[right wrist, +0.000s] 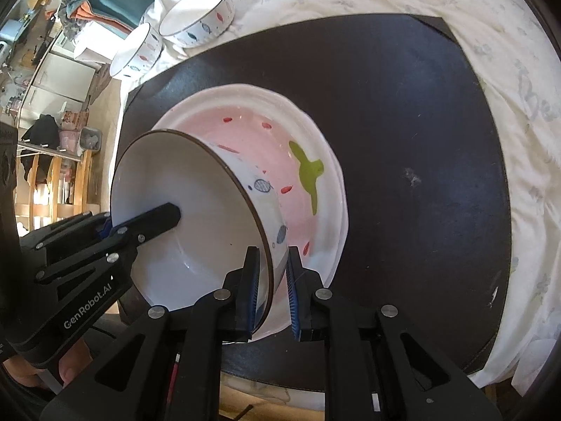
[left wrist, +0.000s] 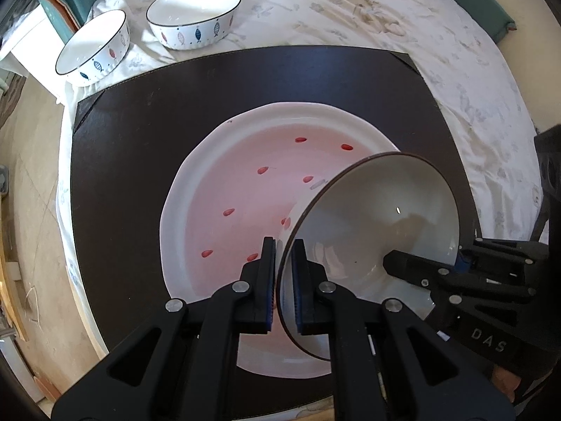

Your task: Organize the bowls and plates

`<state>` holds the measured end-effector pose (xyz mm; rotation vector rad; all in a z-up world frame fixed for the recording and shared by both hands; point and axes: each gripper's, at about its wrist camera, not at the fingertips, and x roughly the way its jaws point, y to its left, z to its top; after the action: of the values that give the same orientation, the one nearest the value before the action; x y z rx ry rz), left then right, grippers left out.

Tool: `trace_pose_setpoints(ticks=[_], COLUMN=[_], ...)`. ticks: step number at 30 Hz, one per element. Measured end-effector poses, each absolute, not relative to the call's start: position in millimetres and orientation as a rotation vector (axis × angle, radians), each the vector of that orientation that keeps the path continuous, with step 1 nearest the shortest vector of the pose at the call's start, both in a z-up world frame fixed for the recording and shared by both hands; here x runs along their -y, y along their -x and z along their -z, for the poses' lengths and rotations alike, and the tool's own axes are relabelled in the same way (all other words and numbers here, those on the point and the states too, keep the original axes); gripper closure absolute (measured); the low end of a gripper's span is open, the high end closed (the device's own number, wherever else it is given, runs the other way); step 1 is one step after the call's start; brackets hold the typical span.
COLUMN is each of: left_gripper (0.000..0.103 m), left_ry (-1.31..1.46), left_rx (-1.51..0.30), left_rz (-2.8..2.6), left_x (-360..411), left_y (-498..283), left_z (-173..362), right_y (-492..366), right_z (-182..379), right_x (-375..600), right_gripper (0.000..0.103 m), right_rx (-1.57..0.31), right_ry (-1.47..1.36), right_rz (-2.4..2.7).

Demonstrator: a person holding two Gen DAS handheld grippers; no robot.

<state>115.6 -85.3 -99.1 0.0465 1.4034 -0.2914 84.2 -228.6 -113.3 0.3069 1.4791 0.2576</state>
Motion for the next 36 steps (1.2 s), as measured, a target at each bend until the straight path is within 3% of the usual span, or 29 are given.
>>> trace_pose_setpoints(ticks=[28,36], left_gripper=[0.094,0.097], left_ry=[-0.002,0.031], left_rx=[-1.388,-1.362], left_rz=[0.264,0.290], left_x=[79,77], left_y=[-121,-125], left_z=[90,83], right_y=[-87,-87], right_z=[104,102], right_x=[249,241], right_gripper=[0.082,0.087], right_rx=[-1.434,-1.430], right_ry=[-0.377,-0.325], right_rz=[-0.222,-0.251])
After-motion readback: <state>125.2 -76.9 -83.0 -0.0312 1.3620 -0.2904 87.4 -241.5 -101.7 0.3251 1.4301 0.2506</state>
